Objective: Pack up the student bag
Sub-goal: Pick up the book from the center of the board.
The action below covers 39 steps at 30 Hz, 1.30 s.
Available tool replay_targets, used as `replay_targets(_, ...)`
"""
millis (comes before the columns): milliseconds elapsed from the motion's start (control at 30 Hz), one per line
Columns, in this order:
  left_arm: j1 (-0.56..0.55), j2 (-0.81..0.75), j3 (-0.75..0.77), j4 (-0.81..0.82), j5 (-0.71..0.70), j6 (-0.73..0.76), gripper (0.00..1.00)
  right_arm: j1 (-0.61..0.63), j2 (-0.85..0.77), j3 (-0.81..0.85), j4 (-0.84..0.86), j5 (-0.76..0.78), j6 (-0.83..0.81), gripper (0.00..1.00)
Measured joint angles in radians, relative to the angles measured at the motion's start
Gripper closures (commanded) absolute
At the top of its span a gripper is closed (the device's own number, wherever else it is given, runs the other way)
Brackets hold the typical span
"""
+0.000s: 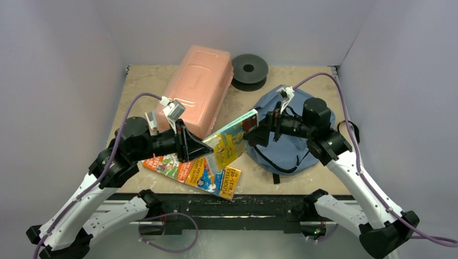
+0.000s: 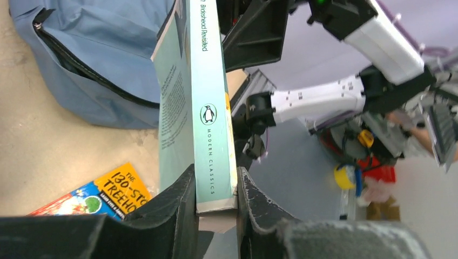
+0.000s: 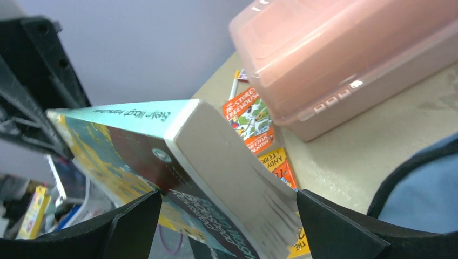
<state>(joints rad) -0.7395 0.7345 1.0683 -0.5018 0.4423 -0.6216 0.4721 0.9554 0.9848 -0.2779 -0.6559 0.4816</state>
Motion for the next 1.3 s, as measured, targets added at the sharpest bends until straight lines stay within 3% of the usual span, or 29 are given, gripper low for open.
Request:
replay_targets(200,0.001,0.013,0.08,-0.153,0.134,0.156,1.0,0.0,-0.079,-0.04,0.062,-0.126,-0.086,0.01)
replay_targets(500,0.001,0.019,0.069,-0.154,0.409,0.174,1.0,0.031,-0.131,-0.151,0.339,-0.473,-0.032,0.01)
replay_targets(600,-0.001,0.024,0.069,-0.153,0.473,0.199,1.0,0.098,-0.132,-0.152,0.365,-0.523,-0.031,0.09)
replay_targets(733,-0.002,0.039,0.085,-0.159,0.491,0.227,1.0,0.183,-0.124,-0.155,0.376,-0.568,-0.029,0.33)
replay_targets(833,-0.003,0.032,0.091,-0.158,0.428,0.243,1.0,0.195,-0.131,-0.177,0.408,-0.574,-0.001,0.53)
replay_targets(900,-0.002,0.016,0.09,-0.159,0.363,0.242,1.0,0.194,-0.139,-0.199,0.46,-0.557,0.043,0.93)
replay_targets(933,-0.004,0.006,0.089,-0.153,0.338,0.241,1.0,0.193,-0.14,-0.208,0.492,-0.545,0.063,1.0)
replay_targets(967,-0.007,-0.006,0.084,-0.142,0.32,0.237,0.99,0.192,-0.138,-0.218,0.528,-0.53,0.101,1.0)
replay_targets(1033,-0.011,-0.03,0.066,-0.128,0.281,0.217,0.63,0.194,-0.122,-0.224,0.576,-0.512,0.174,1.0)
replay_targets(1100,-0.014,-0.063,0.026,-0.085,0.227,0.167,0.35,0.195,-0.096,-0.224,0.614,-0.504,0.254,1.0)
replay_targets(1167,-0.012,-0.109,-0.034,0.002,0.159,0.105,0.26,0.195,-0.064,-0.238,0.695,-0.478,0.368,1.0)
replay_targets(1300,-0.007,-0.145,-0.162,0.176,0.126,-0.053,0.27,0.194,-0.014,-0.276,0.824,-0.429,0.563,1.0)
